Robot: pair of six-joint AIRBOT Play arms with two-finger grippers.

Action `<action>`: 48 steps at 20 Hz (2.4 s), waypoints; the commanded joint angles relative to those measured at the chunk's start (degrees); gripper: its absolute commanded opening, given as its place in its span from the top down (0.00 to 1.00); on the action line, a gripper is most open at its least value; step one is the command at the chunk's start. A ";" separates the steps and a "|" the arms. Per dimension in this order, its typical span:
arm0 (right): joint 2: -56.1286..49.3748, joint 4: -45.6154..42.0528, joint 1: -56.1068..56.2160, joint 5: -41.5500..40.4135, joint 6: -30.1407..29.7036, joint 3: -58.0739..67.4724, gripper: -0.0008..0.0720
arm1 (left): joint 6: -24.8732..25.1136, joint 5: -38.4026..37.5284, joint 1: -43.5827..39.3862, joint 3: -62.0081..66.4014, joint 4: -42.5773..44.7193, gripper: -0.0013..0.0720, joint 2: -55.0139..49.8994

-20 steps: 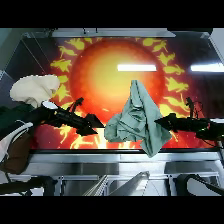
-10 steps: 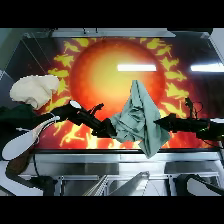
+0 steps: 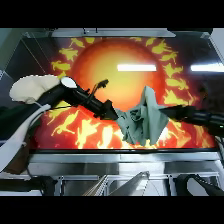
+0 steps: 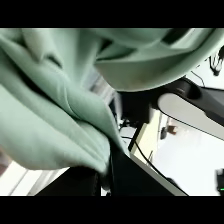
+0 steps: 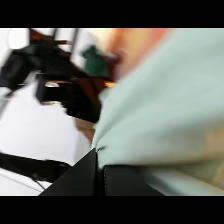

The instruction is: Fold the shirts.

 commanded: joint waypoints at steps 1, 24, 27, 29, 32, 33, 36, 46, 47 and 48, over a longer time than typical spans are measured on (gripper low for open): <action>15.41 18.69 -3.61 9.46 0.20 8.41 0.96 | 0.63 -5.03 3.48 5.16 -3.52 0.97 14.93; -3.37 -13.09 -2.62 -18.29 13.27 14.73 0.04 | 14.51 3.23 38.95 -15.19 -5.38 0.01 15.89; -6.69 -19.61 2.25 -20.87 13.25 12.55 0.30 | 14.51 -1.66 41.40 -15.21 -3.02 0.01 12.31; -10.23 -20.24 9.22 -26.27 12.74 9.49 0.30 | 14.21 -0.26 42.82 -15.23 4.11 0.01 11.63; -19.02 -17.44 21.09 -33.07 13.68 8.57 0.12 | 11.47 4.04 42.60 -15.23 12.20 0.01 10.25; -22.49 -14.03 24.87 -34.88 13.66 8.59 0.12 | 11.47 5.14 42.07 -15.21 13.62 0.01 9.51; -31.93 -2.40 33.55 -37.51 10.78 8.63 0.12 | 11.45 8.90 40.00 -15.21 15.85 0.01 6.19; -42.23 10.51 42.01 -36.50 8.74 17.44 0.44 | 11.47 6.51 37.88 -3.15 15.61 0.01 -5.60; -42.49 10.58 42.40 -36.48 8.74 18.34 0.59 | 11.45 6.51 37.86 -2.14 15.61 0.04 -6.08; -42.51 10.82 42.64 -36.50 8.68 19.10 0.77 | 11.45 6.47 37.62 -1.22 15.56 0.04 -6.51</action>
